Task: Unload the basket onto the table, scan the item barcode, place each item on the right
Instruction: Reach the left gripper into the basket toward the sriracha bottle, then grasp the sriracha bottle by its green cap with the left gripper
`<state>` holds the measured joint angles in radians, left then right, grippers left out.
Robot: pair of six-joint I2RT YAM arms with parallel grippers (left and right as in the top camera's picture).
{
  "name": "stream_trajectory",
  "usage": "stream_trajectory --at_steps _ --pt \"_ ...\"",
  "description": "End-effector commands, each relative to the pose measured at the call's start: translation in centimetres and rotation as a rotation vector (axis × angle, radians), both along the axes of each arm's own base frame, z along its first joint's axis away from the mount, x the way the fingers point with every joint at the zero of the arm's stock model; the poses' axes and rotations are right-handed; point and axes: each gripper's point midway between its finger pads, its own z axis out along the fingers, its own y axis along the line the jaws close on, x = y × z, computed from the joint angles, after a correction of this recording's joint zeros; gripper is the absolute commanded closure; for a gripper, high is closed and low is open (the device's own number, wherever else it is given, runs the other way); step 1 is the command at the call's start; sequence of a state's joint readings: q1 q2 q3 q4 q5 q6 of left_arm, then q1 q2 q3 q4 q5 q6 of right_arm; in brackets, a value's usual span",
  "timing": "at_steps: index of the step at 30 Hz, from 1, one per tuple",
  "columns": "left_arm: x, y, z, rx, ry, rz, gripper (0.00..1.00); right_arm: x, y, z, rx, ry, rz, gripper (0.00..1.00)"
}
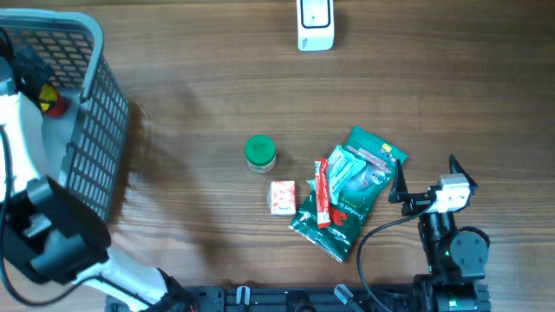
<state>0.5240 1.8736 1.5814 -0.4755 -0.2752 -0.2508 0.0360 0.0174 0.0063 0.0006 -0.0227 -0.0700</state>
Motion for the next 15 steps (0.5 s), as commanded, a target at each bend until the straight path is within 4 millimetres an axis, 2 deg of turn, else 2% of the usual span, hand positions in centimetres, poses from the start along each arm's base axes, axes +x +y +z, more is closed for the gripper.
stream_trajectory --at_steps 1,4,7,9,12,15 --pt "0.8 1.0 -2.9 -0.001 0.034 -0.003 0.19 0.0 0.2 0.2 -0.007 -0.009 0.008 0.0" --pt "1.5 1.3 -3.8 0.001 0.027 -0.006 0.22 0.0 0.2 0.2 -0.007 -0.009 0.008 0.0" --pt "2.3 1.8 -3.5 0.023 -0.009 -0.005 0.41 0.0 0.2 0.2 -0.007 -0.008 0.008 0.0" --pt "2.7 2.0 -2.9 0.04 -0.038 -0.005 0.49 0.0 0.2 0.2 -0.007 -0.009 0.008 0.0" --pt "3.3 2.4 -2.3 0.059 -0.071 -0.003 0.51 0.0 0.2 0.2 -0.007 -0.009 0.008 0.0" --pt "3.4 2.5 -3.0 0.055 -0.064 -0.003 0.55 0.0 0.2 0.2 -0.007 -0.009 0.008 0.0"
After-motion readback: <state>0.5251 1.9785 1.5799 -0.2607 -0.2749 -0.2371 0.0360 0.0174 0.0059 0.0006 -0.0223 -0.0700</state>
